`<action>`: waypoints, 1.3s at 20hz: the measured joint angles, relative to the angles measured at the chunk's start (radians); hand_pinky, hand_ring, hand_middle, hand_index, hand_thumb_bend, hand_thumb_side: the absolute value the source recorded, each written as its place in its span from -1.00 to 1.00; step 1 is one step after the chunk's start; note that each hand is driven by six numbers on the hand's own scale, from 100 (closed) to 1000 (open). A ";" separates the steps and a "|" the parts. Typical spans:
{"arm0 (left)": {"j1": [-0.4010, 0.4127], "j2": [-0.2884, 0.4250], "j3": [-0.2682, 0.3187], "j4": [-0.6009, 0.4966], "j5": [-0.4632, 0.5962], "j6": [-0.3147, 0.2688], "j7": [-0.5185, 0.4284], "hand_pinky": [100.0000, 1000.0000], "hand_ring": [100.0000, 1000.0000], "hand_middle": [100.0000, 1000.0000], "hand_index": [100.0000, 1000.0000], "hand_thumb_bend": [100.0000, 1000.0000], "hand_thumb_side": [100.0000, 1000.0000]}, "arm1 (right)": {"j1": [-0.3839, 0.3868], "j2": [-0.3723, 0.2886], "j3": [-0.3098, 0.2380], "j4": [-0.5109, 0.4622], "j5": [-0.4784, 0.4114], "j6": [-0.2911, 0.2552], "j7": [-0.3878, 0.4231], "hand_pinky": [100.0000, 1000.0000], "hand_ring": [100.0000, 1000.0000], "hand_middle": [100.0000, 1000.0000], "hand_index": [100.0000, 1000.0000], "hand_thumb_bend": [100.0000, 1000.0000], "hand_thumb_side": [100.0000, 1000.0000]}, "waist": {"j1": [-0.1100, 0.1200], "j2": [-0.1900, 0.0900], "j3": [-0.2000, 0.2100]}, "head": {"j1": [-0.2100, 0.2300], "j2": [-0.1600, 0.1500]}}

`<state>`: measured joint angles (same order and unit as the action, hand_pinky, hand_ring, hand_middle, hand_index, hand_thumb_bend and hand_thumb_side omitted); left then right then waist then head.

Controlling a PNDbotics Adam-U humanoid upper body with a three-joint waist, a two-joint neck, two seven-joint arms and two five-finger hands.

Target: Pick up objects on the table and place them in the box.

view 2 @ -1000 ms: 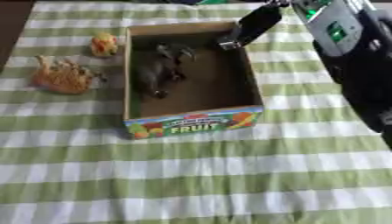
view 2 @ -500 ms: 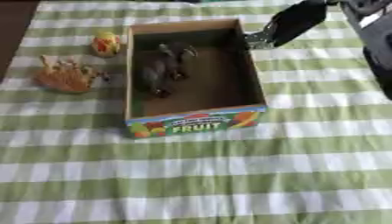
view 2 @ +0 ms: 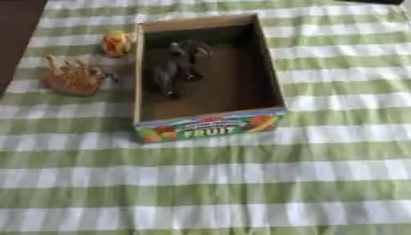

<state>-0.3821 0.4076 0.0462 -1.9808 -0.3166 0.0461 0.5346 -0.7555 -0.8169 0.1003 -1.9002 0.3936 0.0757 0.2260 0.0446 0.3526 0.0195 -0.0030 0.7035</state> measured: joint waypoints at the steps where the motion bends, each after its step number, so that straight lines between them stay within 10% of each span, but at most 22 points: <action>1: -0.006 0.020 -0.002 0.000 -0.009 0.011 0.001 0.04 0.19 0.24 0.57 -1.00 0.82 | 0.016 -0.001 -0.010 -0.022 -0.013 0.016 -0.037 0.49 0.70 0.60 0.83 -1.00 1.00 | 0.003 0.000 0.000 | 0.001 0.000; 14: -0.051 0.321 -0.041 -0.002 -0.255 0.160 -0.282 0.15 0.51 0.54 0.77 -0.52 0.82 | 0.140 0.019 -0.094 -0.081 -0.138 0.035 -0.270 0.49 0.63 0.53 0.80 -1.00 1.00 | 0.013 -0.019 -0.020 | 0.001 0.047; 22: -0.114 0.454 -0.082 0.008 -0.451 0.129 -0.600 0.14 0.56 0.57 0.81 0.61 0.98 | 0.167 0.031 -0.106 -0.081 -0.171 0.007 -0.325 0.48 0.62 0.51 0.77 -1.00 0.99 | 0.015 -0.040 -0.037 | 0.011 0.053; 26: -0.178 0.490 -0.120 0.062 -0.561 0.055 -0.756 0.14 0.58 0.57 0.79 0.81 1.00 | 0.168 0.042 -0.106 -0.081 -0.178 0.001 -0.331 0.48 0.62 0.51 0.77 -1.00 1.00 | 0.016 -0.046 -0.043 | 0.016 0.053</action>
<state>-0.5600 0.8975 -0.0736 -1.9192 -0.8772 0.1013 -0.2215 -0.5878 -0.7748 -0.0059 -1.9808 0.2161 0.0771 -0.1049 0.0605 0.3066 -0.0238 0.0130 0.7564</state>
